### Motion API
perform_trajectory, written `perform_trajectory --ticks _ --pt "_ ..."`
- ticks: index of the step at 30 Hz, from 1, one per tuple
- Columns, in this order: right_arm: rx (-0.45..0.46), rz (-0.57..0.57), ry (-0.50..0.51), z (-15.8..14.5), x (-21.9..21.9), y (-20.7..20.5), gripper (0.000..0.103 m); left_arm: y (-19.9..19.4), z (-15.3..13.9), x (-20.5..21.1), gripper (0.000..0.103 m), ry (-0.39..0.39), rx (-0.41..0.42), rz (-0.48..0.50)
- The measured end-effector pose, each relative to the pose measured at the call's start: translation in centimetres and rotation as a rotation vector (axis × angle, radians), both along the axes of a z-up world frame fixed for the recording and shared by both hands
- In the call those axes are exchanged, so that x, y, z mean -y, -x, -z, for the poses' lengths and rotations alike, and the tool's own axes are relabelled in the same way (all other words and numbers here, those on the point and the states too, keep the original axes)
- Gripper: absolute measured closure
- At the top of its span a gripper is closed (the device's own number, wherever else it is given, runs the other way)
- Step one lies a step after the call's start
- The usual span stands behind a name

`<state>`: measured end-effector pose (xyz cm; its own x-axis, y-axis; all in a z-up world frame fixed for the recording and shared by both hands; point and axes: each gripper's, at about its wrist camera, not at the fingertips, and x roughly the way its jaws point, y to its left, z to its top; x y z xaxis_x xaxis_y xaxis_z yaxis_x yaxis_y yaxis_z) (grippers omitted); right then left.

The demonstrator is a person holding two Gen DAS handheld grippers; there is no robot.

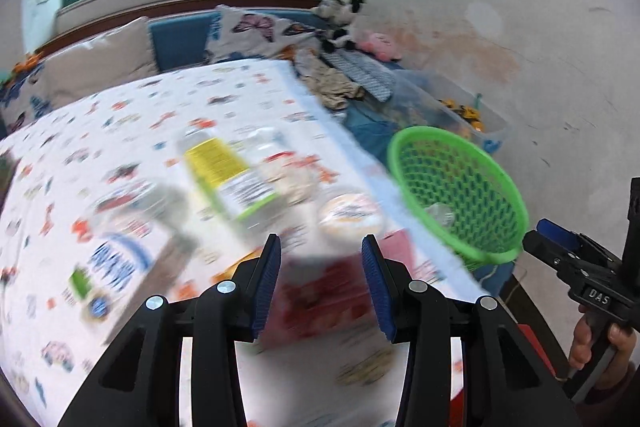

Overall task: Collect trash
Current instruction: 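Move both tools back over the bed toward the remaining trash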

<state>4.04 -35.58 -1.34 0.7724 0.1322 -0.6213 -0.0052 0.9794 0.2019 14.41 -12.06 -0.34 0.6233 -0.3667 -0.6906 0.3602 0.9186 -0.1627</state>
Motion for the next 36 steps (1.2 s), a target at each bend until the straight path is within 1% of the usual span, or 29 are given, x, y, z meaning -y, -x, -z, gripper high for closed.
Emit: perform_trajectory --ticks 5,7,12,15,17,21,23,24,27,28,33,36 --pt "-0.011 -0.1 0.013 0.6 -3.8 -1.1 0.025 0.6 0.6 -4.0 0.062 0.015 -0.011 -0.075" --pt "-0.014 -0.129 0.012 0.8 -5.0 -1.4 0.024 0.8 0.7 -4.8 0.062 0.013 -0.012 -0.092" --pt "-0.044 -0.192 -0.019 1.7 -7.2 -2.9 0.023 1.5 1.1 -7.9 0.058 0.026 -0.013 -0.144" --pt "-0.071 -0.224 -0.038 2.5 -8.4 -4.0 0.023 1.7 1.5 -9.5 0.053 0.032 -0.021 -0.178" --pt "-0.086 -0.238 -0.048 3.1 -8.8 -4.7 0.023 1.8 1.8 -10.3 0.052 0.033 -0.028 -0.193" --pt "-0.109 -0.245 -0.049 4.0 -9.3 -6.1 0.023 1.8 2.1 -11.9 0.044 0.034 -0.031 -0.232" --pt "-0.121 -0.243 -0.056 4.4 -9.5 -6.7 0.023 1.8 2.1 -12.4 0.036 0.033 -0.026 -0.237" --pt "-0.125 -0.247 -0.059 4.6 -9.6 -7.0 0.023 1.8 2.1 -12.6 0.029 0.03 -0.022 -0.24" --pt "-0.138 -0.256 -0.06 5.1 -9.9 -7.7 0.022 1.5 2.0 -13.0 0.027 0.004 -0.005 -0.233" --pt "-0.142 -0.26 -0.064 5.3 -10.0 -7.9 0.022 1.3 2.1 -13.0 0.023 -0.014 -0.002 -0.226" --pt "-0.146 -0.274 -0.059 5.5 -10.6 -7.9 0.022 0.2 2.3 -13.2 0.014 -0.07 -0.001 -0.205" --pt "-0.145 -0.278 -0.044 5.5 -11.1 -7.7 0.031 -0.5 2.6 -13.1 0.014 -0.089 -0.01 -0.184"
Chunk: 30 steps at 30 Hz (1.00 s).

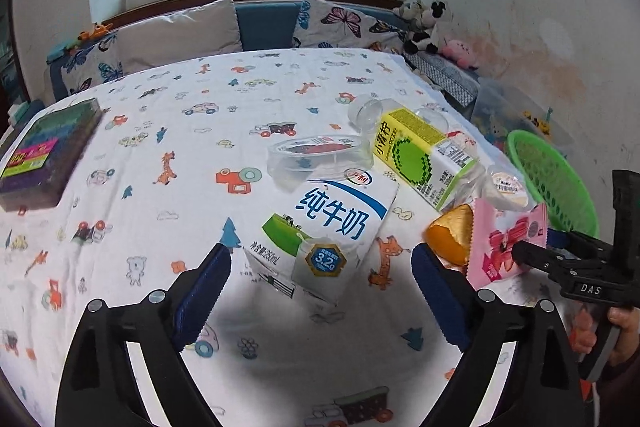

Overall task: Collect trash
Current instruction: 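Move both tools back over the bed toward the remaining trash, then grasp the pink wipes pack with the right tool while the left tool grasps the yogurt tub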

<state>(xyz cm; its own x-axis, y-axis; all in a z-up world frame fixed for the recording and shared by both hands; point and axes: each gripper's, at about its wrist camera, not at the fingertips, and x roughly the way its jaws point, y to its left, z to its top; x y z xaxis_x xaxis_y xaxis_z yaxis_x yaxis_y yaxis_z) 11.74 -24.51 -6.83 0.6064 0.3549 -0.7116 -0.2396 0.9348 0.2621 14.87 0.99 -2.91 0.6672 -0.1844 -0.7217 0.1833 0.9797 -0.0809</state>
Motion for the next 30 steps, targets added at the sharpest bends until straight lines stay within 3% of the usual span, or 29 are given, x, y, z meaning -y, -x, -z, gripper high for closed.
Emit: perform_trajectory --ticks 6,14,20,22,26,30 --pt "0.02 0.016 0.014 -0.5 -0.1 0.7 0.043 -1.3 0.4 0.9 0.013 -0.073 -0.004 0.047" --pt "0.059 0.019 0.031 -1.5 -0.1 2.4 0.065 -3.7 1.4 1.4 0.013 -0.099 -0.046 0.083" --pt "0.079 0.018 0.03 -2.1 -0.2 3.4 0.073 -4.7 2.0 1.3 0.016 -0.064 -0.079 0.098" --pt "0.084 0.018 0.033 -2.2 -0.3 3.5 0.076 -4.8 2.3 1.2 0.022 -0.067 -0.081 0.088" --pt "0.09 0.012 0.036 -2.4 -0.5 3.6 0.077 -5.0 2.4 0.8 0.022 -0.034 -0.1 0.085" --pt "0.094 0.012 0.037 -2.5 -0.5 3.6 0.077 -5.7 1.8 0.4 0.015 0.031 -0.128 0.084"
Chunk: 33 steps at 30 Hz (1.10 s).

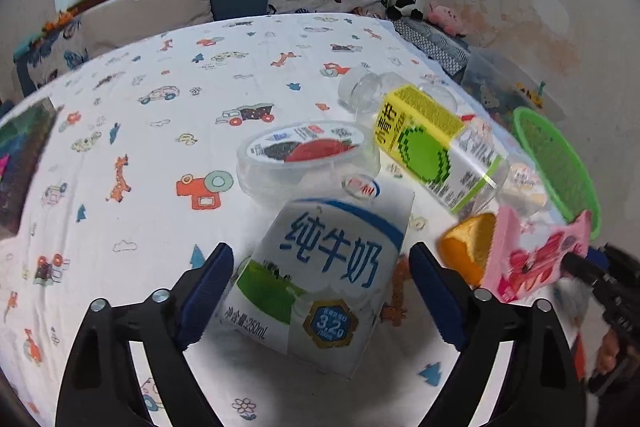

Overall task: Collect trash
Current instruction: 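Grasp the pink wipes pack with the right tool while the left tool grasps the yogurt tub, then carry the wipes pack and yogurt tub to the green basket and release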

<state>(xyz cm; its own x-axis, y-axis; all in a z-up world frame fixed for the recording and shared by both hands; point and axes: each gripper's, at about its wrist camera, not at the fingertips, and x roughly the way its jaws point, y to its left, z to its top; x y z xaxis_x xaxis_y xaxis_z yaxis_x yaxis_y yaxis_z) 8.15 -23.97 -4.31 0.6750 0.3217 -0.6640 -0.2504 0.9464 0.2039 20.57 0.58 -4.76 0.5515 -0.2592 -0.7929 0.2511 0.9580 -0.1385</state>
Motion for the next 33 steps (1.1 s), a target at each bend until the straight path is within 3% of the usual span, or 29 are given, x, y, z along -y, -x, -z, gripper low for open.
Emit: perform_trajectory --ticks 12,17,26,33 --pt "0.008 -0.008 -0.016 -0.6 0.1 0.1 0.079 -5.7 -0.6 0.0 0.011 0.082 -0.055 -0.067" --pt "0.04 -0.028 -0.021 -1.7 -0.3 0.9 0.082 -7.3 0.5 0.4 0.011 0.064 -0.089 -0.069" --pt "0.096 -0.051 -0.052 -4.2 -0.3 1.7 0.084 -7.1 0.3 0.4 0.014 0.053 -0.036 -0.066" --pt "0.115 -0.031 -0.099 -5.8 0.9 1.3 0.084 -5.3 -2.2 -0.6 0.014 0.07 0.034 -0.086"
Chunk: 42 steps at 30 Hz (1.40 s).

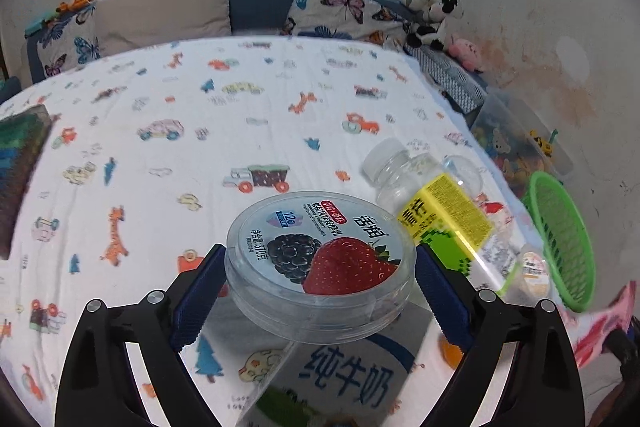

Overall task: Collect trash
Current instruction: 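Carry the wipes pack and yogurt tub to the green basket and release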

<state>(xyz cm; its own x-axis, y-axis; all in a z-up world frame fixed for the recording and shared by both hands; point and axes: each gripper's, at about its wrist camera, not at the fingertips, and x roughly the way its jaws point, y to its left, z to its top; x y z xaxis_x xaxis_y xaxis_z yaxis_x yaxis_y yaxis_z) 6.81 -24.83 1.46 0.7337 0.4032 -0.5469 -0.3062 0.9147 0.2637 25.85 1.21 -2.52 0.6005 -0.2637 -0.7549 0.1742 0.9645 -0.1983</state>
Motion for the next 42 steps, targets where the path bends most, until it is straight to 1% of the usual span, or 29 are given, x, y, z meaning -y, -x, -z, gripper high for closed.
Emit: perform_trajectory --ticks 6,8,13,18,20,23,25,28,30,31,32,37,42 --pt "0.003 0.045 -0.057 -1.6 2.7 -0.9 0.084 1.9 -3.2 -0.1 0.014 0.025 0.067 0.01" --pt "-0.002 0.081 -0.066 -1.9 3.9 -1.3 0.084 2.4 -4.1 0.3 0.014 0.034 0.083 0.024" --pt "-0.009 0.205 -0.004 -2.3 7.7 -2.7 0.084 3.6 -6.2 2.5 0.014 0.05 0.124 0.08" --pt "-0.039 0.34 0.071 -1.4 11.8 -4.1 0.084 4.2 -7.7 5.6 0.014 0.064 0.147 0.143" --pt "-0.066 0.397 0.11 -0.6 13.4 -4.8 0.084 4.3 -7.9 6.6 0.014 0.067 0.15 0.163" --pt "-0.113 0.46 0.134 1.0 15.7 -5.9 0.084 4.4 -8.3 8.9 0.014 0.068 0.154 0.203" --pt "-0.15 0.493 0.14 2.4 17.0 -6.9 0.081 4.4 -8.3 10.2 0.014 0.067 0.153 0.222" --pt "-0.179 0.514 0.123 4.0 18.5 -7.9 0.08 4.4 -8.3 12.4 0.014 0.057 0.15 0.254" --pt "-0.188 0.527 0.108 4.6 19.3 -8.0 0.075 4.4 -8.2 13.8 0.014 0.047 0.15 0.275" --pt "-0.19 0.539 0.1 4.9 19.7 -7.9 0.07 4.3 -8.1 14.4 0.014 0.045 0.148 0.283" --pt "-0.189 0.543 0.092 5.0 19.9 -7.9 0.066 4.3 -8.1 14.9 0.014 0.042 0.145 0.292" --pt "-0.172 0.548 0.078 4.8 21.1 -6.4 0.064 4.0 -7.7 18.6 0.014 0.034 0.128 0.343" --pt "-0.14 0.565 0.078 3.6 22.0 -4.3 0.056 4.2 -6.9 22.5 0.014 0.025 0.109 0.398"
